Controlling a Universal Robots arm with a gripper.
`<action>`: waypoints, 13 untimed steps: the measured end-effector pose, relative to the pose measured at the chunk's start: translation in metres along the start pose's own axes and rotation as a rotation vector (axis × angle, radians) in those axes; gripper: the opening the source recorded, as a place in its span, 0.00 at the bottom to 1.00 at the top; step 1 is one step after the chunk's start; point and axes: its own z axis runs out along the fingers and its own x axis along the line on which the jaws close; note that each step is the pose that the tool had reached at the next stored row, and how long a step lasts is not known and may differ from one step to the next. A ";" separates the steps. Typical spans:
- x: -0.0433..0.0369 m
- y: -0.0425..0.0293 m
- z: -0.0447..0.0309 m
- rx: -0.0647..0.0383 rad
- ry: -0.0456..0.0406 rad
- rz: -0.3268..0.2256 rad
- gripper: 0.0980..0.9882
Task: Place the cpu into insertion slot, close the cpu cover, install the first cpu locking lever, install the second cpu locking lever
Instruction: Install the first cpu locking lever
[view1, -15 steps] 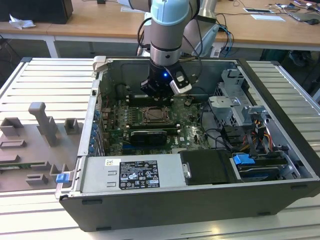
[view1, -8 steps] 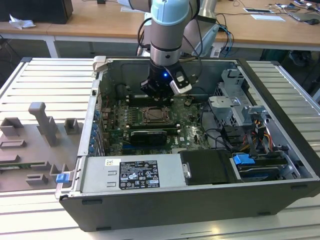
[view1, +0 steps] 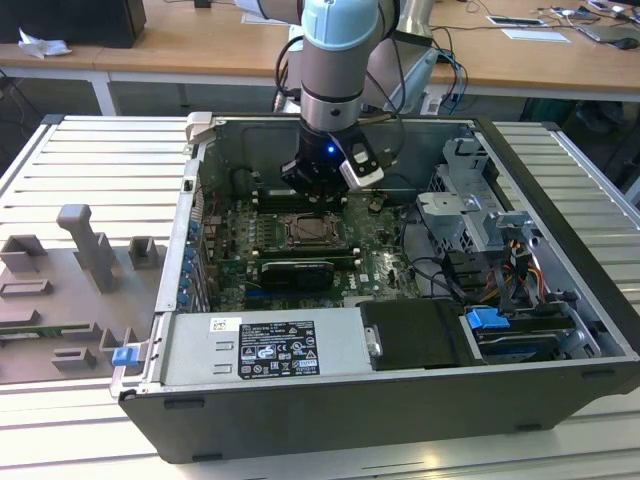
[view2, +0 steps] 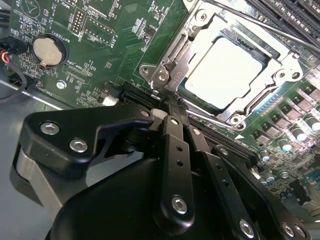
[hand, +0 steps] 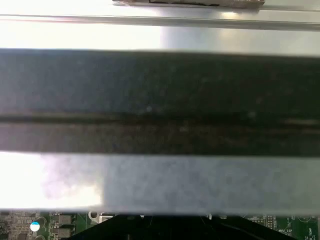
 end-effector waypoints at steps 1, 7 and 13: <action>0.0000 0.0000 0.0001 0.002 0.0000 0.000 0.01; -0.0002 -0.0003 0.0025 0.015 0.0006 0.000 0.01; -0.0003 -0.0002 0.0015 0.016 0.0003 0.000 0.01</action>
